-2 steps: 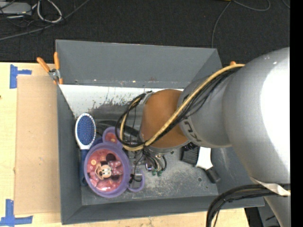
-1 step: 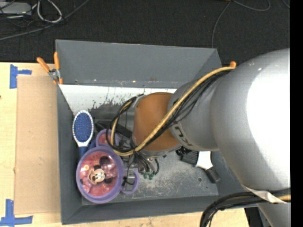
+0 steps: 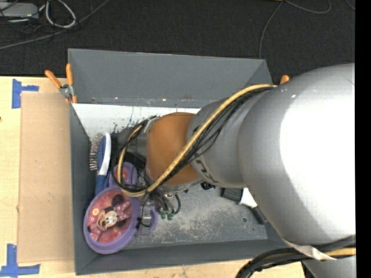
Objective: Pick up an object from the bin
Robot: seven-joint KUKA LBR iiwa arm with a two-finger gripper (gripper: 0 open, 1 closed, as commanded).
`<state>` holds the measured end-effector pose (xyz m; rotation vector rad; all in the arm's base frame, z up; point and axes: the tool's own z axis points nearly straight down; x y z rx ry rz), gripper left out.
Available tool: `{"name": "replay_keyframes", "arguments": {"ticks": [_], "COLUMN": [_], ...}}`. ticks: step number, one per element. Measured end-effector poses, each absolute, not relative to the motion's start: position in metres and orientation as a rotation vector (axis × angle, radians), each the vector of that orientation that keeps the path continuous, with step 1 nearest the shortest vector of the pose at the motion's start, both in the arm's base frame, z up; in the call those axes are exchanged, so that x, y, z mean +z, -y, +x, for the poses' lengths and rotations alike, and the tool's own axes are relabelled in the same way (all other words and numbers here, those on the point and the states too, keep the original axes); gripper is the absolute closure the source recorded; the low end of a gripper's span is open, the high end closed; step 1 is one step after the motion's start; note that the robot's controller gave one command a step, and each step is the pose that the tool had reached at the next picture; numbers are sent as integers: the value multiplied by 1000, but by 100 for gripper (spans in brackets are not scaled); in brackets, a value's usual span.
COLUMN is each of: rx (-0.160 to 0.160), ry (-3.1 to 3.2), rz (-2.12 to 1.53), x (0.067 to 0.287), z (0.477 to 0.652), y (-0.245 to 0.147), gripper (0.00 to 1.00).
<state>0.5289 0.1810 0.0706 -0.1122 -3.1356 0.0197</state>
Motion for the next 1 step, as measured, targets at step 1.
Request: {"name": "replay_keyframes", "arguments": {"ticks": [1], "rx": [19], "ry": [3138], "rz": [-41], "x": [70], "z": [539], "y": [-195], "gripper": [0]}}
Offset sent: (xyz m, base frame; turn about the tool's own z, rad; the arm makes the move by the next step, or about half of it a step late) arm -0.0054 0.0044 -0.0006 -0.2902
